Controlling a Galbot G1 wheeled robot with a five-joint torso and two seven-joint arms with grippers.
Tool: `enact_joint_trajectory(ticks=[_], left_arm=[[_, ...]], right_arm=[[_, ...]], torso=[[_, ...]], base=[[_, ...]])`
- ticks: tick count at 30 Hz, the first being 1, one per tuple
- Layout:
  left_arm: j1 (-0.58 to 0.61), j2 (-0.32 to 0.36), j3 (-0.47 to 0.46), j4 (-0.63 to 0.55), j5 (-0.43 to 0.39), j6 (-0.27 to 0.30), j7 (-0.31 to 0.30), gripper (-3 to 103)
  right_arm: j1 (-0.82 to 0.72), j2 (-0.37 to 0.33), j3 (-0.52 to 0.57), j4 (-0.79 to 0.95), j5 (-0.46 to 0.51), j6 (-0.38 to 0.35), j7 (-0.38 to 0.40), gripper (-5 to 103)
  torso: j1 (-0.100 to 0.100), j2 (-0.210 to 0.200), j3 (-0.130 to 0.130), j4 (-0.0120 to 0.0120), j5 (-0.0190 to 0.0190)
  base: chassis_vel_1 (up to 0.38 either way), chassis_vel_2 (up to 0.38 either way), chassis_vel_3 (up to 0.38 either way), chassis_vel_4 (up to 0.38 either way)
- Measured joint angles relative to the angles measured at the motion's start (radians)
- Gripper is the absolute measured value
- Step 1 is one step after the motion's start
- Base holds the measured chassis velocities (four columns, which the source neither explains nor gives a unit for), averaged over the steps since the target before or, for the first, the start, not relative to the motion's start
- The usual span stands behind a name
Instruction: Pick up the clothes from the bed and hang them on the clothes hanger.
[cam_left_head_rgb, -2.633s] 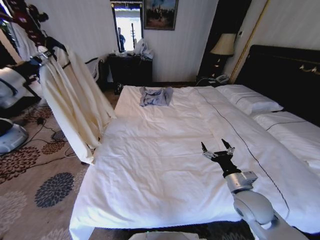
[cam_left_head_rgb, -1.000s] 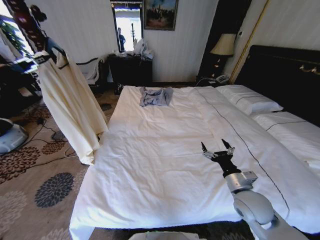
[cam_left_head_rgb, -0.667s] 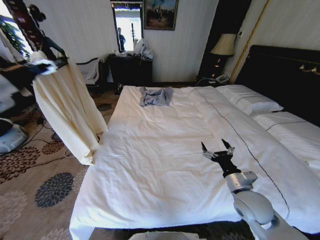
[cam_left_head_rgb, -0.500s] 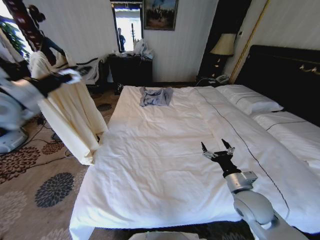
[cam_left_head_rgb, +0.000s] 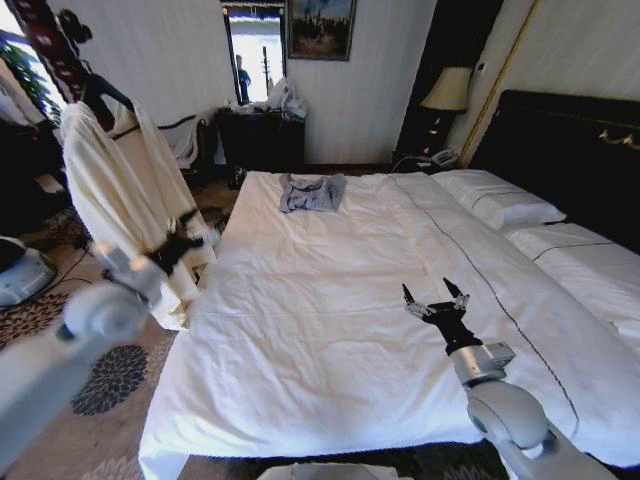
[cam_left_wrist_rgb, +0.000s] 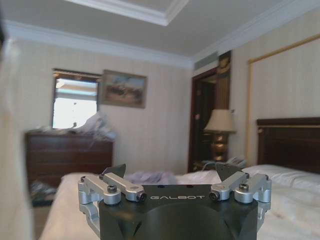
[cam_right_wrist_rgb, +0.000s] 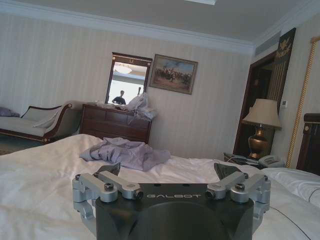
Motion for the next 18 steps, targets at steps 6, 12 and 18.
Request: enact_joint_trajectory(ticks=[6,12,18], left_arm=[[0.188,-0.184,-0.086,-0.053,0.172,-0.056,0.003,100],[0.291,-0.366,-0.106,-0.09,0.383,-0.128,0.009,100],[0.359,-0.451,-0.121,-0.107,0.552,-0.188,0.009,100]], right_arm=[[0.0,0.0,0.0,0.0,0.0,0.0,0.0,100],[0.0,0.0,0.0,0.0,0.0,0.0,0.0,100],[0.0,0.0,0.0,0.0,0.0,0.0,0.0,100]], torso=[[0.0,0.0,0.0,-0.0005,0.0004],[0.0,0.0,0.0,-0.0002,0.0],[0.0,0.0,0.0,-0.0004,0.0002]], base=[[0.0,0.0,0.0,0.0],[0.0,0.0,0.0,0.0],[0.0,0.0,0.0,0.0]])
